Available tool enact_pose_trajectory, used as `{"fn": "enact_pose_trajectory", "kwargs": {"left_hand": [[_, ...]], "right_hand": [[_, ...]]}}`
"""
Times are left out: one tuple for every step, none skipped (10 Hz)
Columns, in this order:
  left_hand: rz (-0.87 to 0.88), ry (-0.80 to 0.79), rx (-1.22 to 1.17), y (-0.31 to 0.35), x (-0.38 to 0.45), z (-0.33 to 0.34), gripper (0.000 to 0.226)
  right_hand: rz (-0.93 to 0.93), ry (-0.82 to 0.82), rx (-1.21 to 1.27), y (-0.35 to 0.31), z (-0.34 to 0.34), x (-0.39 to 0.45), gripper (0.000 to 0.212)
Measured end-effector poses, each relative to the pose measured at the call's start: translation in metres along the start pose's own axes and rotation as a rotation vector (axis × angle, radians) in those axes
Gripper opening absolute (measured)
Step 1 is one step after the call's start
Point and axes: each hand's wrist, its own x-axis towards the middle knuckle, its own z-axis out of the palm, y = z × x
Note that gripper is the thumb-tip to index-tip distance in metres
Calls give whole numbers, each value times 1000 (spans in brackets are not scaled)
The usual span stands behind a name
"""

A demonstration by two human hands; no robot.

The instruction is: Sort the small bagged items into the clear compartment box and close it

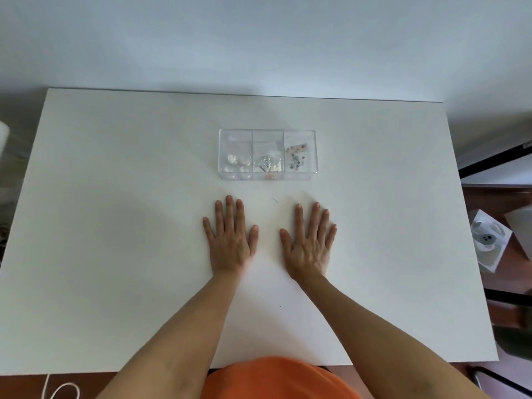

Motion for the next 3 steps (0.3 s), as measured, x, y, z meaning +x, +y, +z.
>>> {"fn": "enact_pose_trajectory", "kwargs": {"left_hand": [[-5, -7, 9, 0, 0, 0, 65], [2, 3, 25, -2, -1, 1, 65], [-5, 32, 37, 1, -1, 0, 65]], "right_hand": [[8, -10, 6, -2, -3, 0, 67], [-3, -55, 33, -5, -11, -1, 67], [75, -97, 369, -8, -37, 4, 59]]}}
